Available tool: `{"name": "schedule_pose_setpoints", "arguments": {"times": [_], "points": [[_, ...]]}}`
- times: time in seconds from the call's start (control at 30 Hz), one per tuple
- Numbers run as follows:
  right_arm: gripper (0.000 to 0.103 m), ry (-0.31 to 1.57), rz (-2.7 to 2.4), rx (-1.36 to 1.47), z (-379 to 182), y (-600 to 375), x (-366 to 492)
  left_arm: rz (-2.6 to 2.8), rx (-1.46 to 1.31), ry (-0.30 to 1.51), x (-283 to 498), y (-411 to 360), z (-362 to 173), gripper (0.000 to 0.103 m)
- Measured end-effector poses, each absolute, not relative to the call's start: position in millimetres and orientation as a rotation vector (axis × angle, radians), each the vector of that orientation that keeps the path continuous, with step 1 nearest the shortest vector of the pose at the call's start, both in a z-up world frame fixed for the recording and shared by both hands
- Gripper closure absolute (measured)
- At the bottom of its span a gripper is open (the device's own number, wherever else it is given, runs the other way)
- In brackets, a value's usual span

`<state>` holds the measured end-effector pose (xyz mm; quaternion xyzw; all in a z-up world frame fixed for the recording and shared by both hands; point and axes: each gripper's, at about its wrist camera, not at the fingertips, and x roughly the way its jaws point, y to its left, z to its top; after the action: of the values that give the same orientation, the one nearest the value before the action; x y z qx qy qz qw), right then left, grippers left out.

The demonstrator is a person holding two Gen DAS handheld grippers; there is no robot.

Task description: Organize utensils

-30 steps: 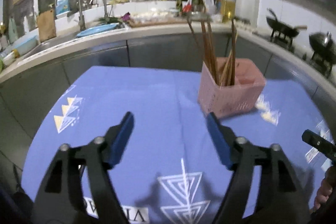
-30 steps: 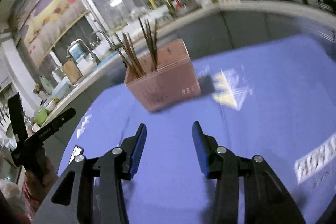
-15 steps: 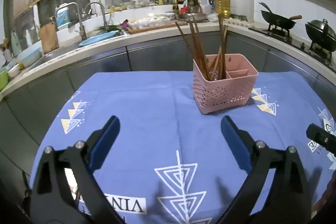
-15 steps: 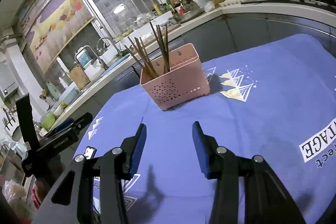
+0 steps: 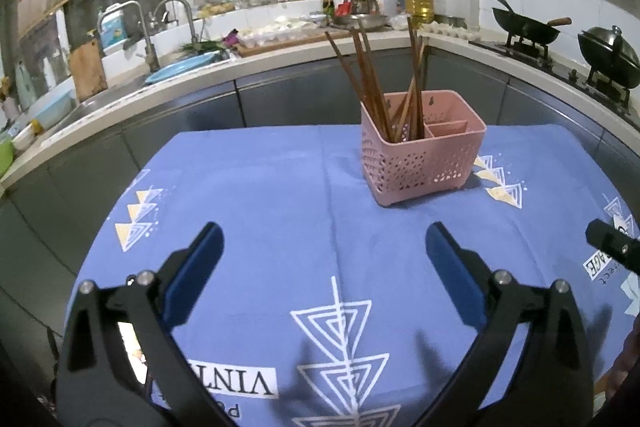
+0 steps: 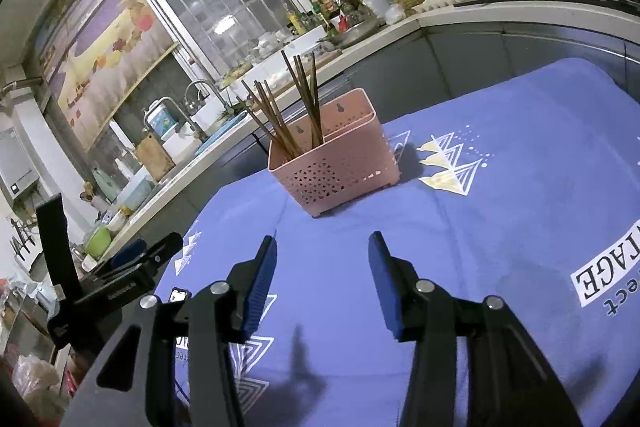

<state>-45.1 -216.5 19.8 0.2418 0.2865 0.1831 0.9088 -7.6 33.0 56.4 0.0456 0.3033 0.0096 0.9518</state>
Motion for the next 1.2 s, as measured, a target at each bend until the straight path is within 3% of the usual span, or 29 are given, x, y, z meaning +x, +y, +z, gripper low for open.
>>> {"name": "schedule_pose_setpoints", "arguments": {"times": [1.2], "points": [[0.049, 0.501, 0.349, 0.419, 44, -203, -65, 0.164, 0.184, 0.574, -18, 34, 63, 0.006]]}}
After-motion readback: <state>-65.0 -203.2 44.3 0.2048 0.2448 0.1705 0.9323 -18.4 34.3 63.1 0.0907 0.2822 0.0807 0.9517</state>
